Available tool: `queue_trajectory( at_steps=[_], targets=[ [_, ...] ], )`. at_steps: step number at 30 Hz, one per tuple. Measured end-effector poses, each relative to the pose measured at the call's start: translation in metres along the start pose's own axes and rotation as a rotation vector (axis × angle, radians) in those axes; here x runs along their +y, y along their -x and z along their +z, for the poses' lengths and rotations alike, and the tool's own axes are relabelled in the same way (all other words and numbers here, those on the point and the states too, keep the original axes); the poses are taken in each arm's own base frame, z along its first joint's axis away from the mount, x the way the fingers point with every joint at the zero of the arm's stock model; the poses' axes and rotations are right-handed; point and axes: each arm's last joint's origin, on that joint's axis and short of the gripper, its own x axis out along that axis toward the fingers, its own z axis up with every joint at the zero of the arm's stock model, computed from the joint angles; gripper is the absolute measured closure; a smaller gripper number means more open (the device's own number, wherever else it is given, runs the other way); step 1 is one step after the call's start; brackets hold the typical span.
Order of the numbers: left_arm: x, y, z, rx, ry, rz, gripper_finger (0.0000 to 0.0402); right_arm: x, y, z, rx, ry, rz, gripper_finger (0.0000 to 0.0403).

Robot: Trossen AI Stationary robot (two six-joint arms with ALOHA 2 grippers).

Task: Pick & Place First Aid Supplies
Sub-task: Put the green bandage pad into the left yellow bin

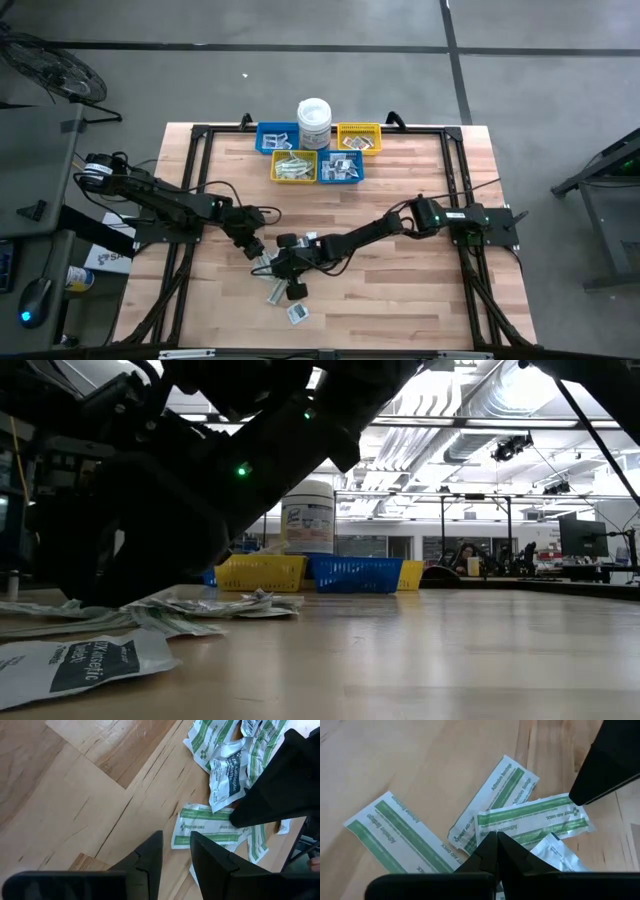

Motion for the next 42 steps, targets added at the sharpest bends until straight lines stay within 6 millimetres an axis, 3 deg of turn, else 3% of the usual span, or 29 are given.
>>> queue_trajectory(
  at_steps=[14, 31, 42],
  targets=[
    [-0.005, 0.000, 0.001, 0.035, -0.009, -0.081, 0.0298, -0.017, -0.001, 0.000, -0.012, -0.024, -0.024, 0.0403],
    [-0.010, 0.001, 0.009, -0.123, 0.001, -0.074, 0.0298, -0.011, -0.001, 0.000, -0.020, -0.068, -0.019, 0.0403],
    [-0.011, 0.001, 0.007, -0.050, 0.020, -0.114, 0.0298, -0.009, -0.001, 0.000, -0.018, -0.086, -0.017, 0.0403]
  ],
)
